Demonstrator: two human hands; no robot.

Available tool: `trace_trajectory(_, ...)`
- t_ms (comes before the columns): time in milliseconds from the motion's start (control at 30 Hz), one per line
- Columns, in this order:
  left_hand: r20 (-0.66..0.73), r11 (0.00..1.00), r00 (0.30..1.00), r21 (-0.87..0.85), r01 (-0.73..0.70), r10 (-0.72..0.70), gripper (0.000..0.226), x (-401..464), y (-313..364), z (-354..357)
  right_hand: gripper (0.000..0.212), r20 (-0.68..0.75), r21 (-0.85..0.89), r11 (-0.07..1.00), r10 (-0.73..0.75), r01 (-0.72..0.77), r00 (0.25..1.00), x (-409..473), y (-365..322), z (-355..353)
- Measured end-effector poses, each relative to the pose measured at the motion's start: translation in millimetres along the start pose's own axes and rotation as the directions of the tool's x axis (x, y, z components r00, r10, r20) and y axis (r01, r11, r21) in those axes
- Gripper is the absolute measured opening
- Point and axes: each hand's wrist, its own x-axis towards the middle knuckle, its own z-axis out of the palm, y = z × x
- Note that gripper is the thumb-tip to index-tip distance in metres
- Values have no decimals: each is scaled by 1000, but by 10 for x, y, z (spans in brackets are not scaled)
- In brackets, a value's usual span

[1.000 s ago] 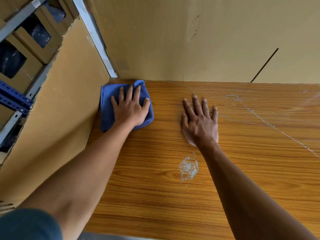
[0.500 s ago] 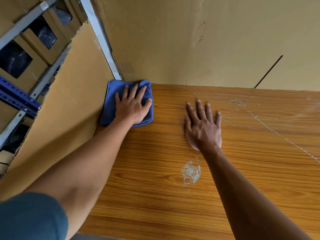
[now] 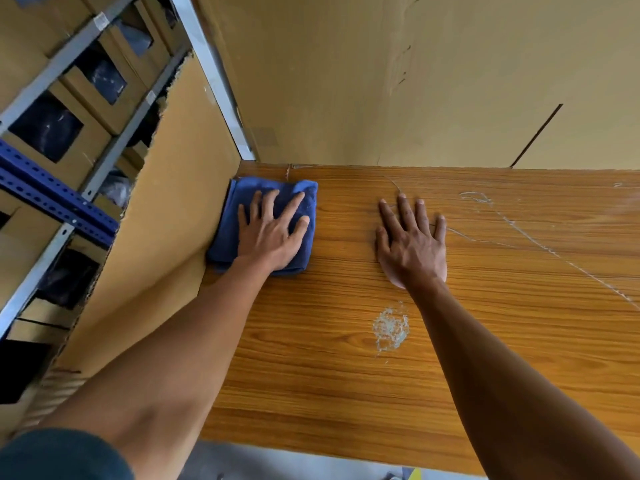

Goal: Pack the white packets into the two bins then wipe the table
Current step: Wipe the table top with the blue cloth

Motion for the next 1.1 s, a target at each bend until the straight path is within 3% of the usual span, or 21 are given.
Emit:
trace_trajectory(300, 12, 999, 1000, 41, 3, -4, 64, 654, -73, -79, 61, -5, -9, 1000, 0, -1, 1000, 24, 6, 19)
trace_trajectory(567, 55, 999, 998, 53, -1, -2, 70, 27, -38, 3, 61, 4, 8, 1000, 15, -15, 1000, 19, -21, -46)
trace_trajectory(833, 77, 997, 995, 51, 64, -68, 69, 672, 20, -134, 61, -3, 12, 1000, 14, -14, 1000, 23, -6, -40)
trace_trajectory(1100, 86, 999, 996, 45, 28, -32, 70, 34, -14, -55, 61, 19, 9, 1000, 8, -9, 1000, 12, -11, -52)
